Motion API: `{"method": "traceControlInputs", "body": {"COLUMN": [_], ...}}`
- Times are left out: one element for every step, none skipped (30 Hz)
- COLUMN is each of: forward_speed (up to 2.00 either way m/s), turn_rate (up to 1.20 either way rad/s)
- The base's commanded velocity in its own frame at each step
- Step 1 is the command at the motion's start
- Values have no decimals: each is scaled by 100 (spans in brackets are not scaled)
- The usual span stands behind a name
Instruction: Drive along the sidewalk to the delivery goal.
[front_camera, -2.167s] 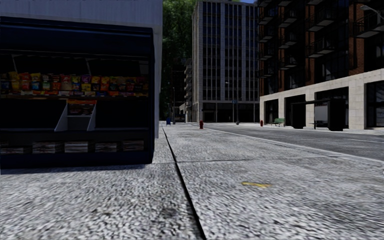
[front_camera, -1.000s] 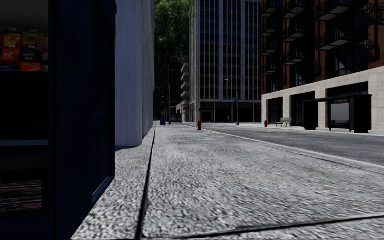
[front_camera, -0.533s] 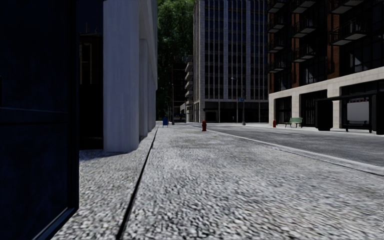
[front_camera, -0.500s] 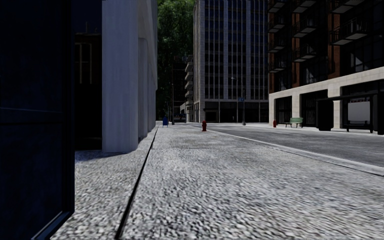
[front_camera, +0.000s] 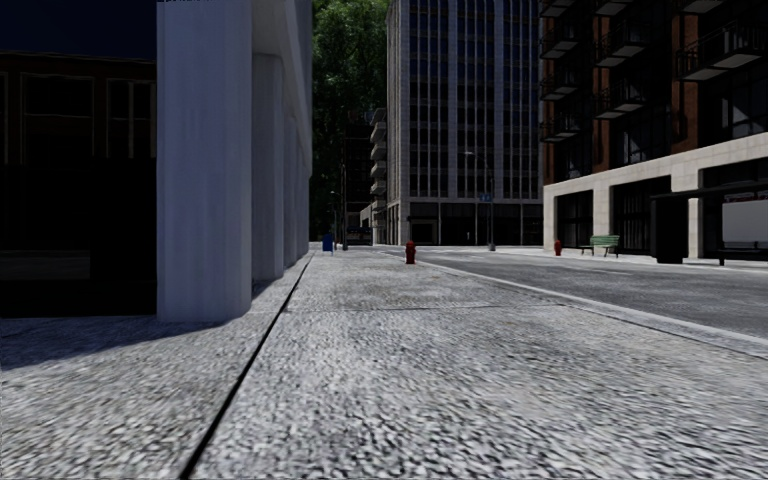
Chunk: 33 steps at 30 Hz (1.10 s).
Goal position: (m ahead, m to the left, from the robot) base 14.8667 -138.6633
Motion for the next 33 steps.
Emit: {"method": "traceControlInputs", "body": {"forward_speed": [200,200,200,200,200,200,200,200,200,200,200,200,200,200,200,200,200,200,200,200,200,200,200,200,200,200,200,200,200,200,200,200,200], "turn_rate": [0,14,24,27,27,27,27,20,20,0,0,0,0,0,0,0,0,0,0,0,0,0,0,0,0,0,0,0,0,0,0,0,0]}}
